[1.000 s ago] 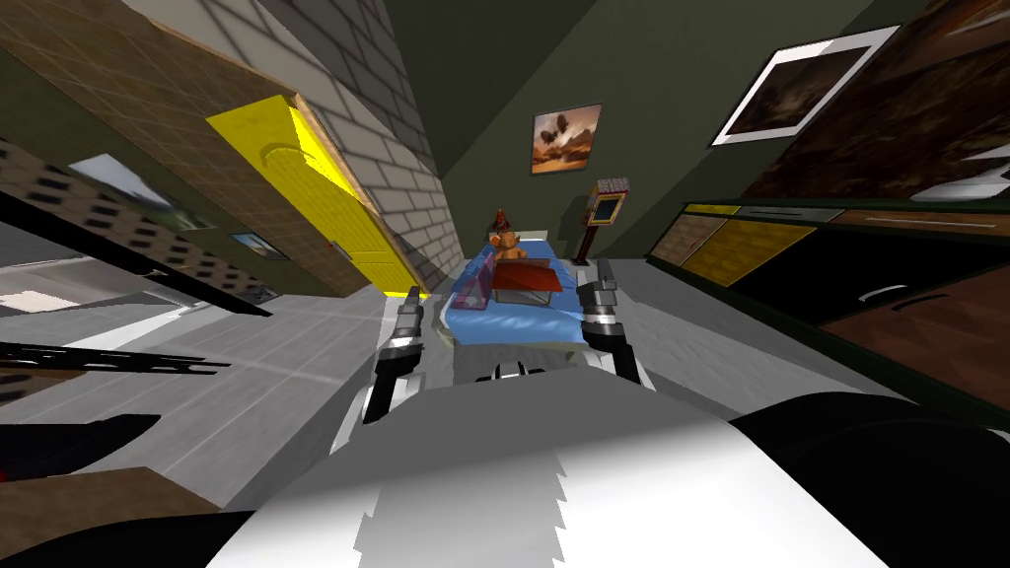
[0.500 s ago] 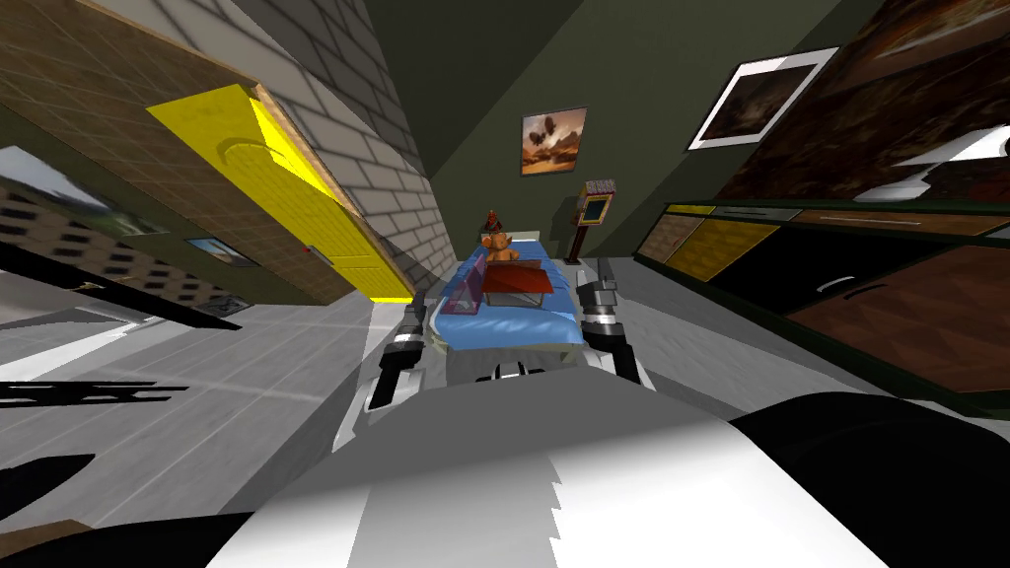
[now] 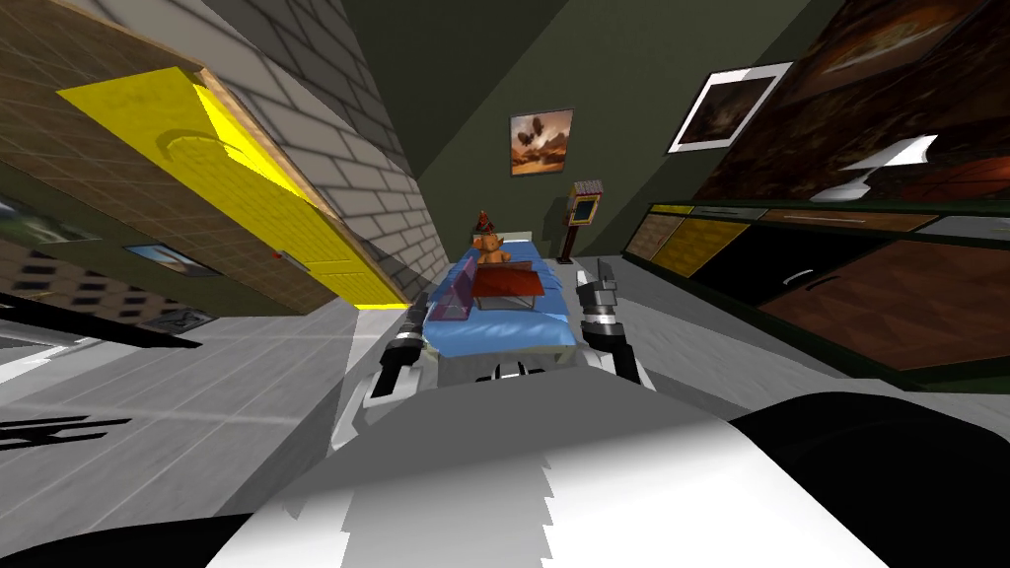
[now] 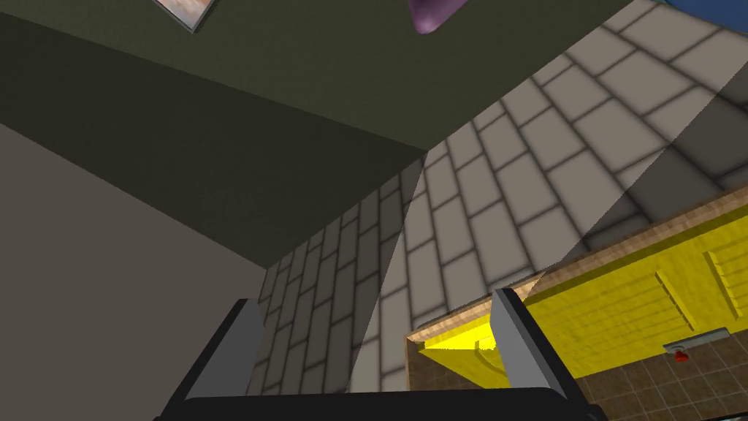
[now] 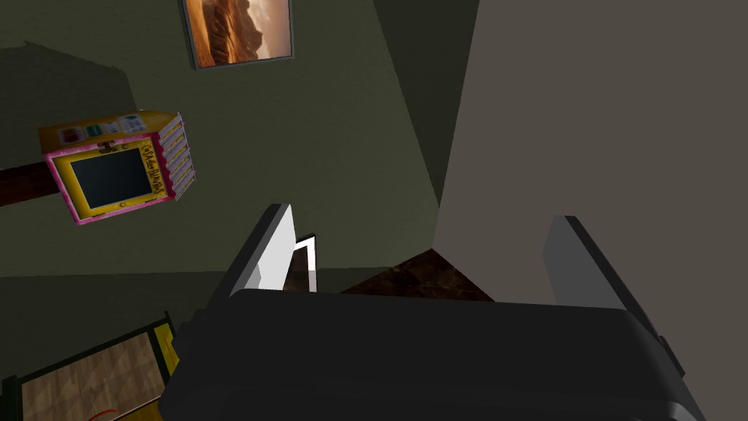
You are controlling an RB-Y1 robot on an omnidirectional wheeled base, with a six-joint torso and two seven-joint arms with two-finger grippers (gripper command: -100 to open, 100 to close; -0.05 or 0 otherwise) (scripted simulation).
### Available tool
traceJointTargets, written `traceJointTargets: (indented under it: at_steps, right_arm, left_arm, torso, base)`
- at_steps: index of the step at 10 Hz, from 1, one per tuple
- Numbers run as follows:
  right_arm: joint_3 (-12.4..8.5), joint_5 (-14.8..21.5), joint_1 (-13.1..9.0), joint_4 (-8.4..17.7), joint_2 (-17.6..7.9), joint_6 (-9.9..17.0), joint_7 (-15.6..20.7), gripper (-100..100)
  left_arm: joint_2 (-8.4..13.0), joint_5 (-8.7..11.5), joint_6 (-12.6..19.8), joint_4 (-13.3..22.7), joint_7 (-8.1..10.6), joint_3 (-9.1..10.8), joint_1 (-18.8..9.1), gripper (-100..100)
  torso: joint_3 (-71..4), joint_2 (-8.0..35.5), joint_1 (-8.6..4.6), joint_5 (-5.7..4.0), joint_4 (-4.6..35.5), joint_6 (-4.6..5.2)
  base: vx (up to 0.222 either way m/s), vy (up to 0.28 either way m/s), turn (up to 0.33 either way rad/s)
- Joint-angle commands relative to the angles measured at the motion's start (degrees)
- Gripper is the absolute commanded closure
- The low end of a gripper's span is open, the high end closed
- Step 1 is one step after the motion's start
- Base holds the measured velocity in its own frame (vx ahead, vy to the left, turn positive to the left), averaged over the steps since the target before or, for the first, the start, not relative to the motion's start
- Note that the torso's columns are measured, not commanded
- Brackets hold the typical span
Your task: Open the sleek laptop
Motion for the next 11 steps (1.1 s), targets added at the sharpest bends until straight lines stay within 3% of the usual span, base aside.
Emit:
traceJointTargets:
  at_steps: [1, 11]
  right_arm:
    - [0.0, 0.0, 0.0, 0.0, 0.0, 0.0, 0.0, 0]
    - [0.0, 0.0, 0.0, 0.0, 0.0, 0.0, 0.0, 0]
  left_arm:
    - [1.16, -1.29, 4.07, 2.19, -0.36, 0.25, -1.28, -100]
    - [6.19, -4.49, 16.67, 6.78, -1.01, 1.21, -4.63, -100]
  torso:
    - [-0.02, -0.06, -0.06, -0.01, -0.01, 0.02]
    - [-0.02, -0.03, -0.02, 0.0, -0.01, 0.01]
  base:
    - [0.062, -0.075, -0.099]
    - [0.049, -0.055, -0.081]
